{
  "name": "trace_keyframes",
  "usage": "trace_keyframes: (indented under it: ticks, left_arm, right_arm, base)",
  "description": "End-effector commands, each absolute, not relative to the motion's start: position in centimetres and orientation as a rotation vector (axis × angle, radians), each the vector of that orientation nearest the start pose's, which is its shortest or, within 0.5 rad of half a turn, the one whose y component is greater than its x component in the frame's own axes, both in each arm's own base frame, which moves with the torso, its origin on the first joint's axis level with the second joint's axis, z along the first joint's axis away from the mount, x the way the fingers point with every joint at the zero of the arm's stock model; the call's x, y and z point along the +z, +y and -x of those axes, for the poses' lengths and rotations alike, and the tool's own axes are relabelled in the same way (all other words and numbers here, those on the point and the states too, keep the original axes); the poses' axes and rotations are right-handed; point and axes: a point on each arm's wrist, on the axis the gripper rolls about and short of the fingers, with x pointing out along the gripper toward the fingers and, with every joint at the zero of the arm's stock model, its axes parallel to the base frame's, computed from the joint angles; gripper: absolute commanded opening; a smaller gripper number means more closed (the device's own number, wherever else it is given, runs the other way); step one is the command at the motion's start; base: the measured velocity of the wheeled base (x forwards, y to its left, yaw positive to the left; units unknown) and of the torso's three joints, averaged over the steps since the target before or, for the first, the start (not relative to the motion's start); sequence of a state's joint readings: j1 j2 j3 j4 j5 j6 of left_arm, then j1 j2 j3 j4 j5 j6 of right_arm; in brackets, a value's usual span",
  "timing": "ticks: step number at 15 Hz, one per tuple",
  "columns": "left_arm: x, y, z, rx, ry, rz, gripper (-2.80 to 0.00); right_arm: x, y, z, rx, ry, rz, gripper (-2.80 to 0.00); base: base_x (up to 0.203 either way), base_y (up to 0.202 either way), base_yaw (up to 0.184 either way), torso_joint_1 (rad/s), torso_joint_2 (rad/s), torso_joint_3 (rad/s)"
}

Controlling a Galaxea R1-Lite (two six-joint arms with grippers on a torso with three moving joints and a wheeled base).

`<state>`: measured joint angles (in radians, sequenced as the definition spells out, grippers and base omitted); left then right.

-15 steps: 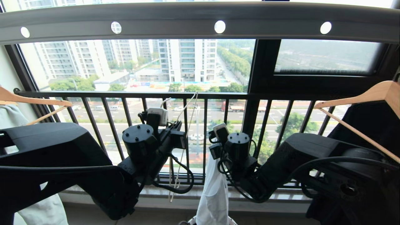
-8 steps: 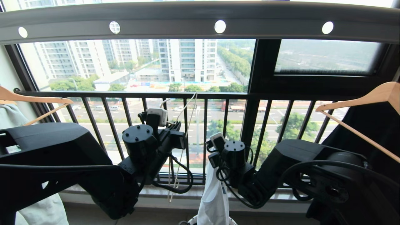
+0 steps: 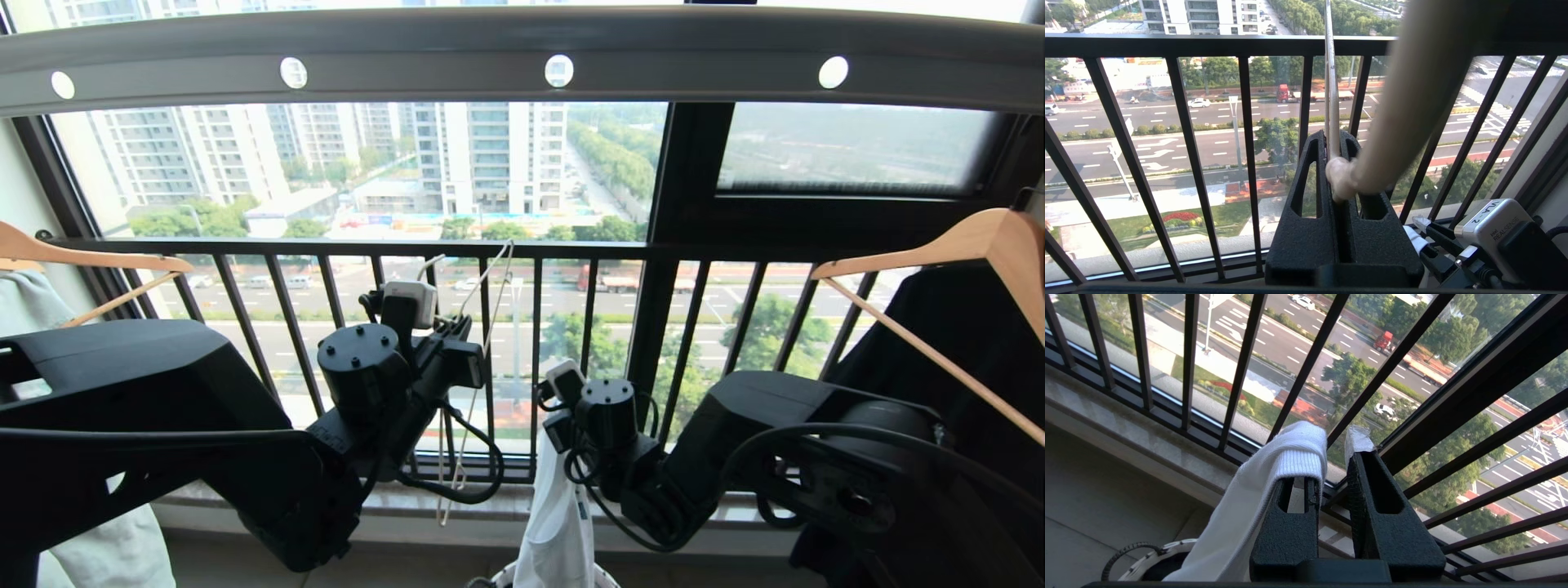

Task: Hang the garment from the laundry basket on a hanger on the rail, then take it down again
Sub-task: Take the clothes off the clothes rack, then put clothes in the basket

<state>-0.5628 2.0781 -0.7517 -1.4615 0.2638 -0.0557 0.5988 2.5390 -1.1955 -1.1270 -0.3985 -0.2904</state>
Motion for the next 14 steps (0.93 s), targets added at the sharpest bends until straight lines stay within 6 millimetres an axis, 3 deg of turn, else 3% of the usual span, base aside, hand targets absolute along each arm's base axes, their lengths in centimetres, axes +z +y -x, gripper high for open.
trace_keyframes:
  ticks: [1, 8, 14]
  left_arm:
    - [12.8, -18.7, -31.0, -0.298, -0.13, 0.117, -2.8]
    - [12.8, -18.7, -31.0, -0.298, -0.13, 0.117, -2.8]
    - [12.8, -18.7, -31.0, -0.298, -0.131, 0.117, -2.8]
  right_arm:
    - [-0.5, 25.2, -38.4, 0.223, 0.153, 0.39, 0.0]
    - [-0.2, 25.1, -36.7, 0.271, 0.248, 0.464, 0.0]
    - [0.0, 24.5, -37.1, 0.299, 0.308, 0.449, 0.0]
  base:
    - [0.0, 0.0, 0.0, 0.0, 0.0, 0.0]
    - [0.0, 0.0, 0.0, 0.0, 0.0, 0.0]
    - [0.0, 0.0, 0.0, 0.0, 0.0, 0.0]
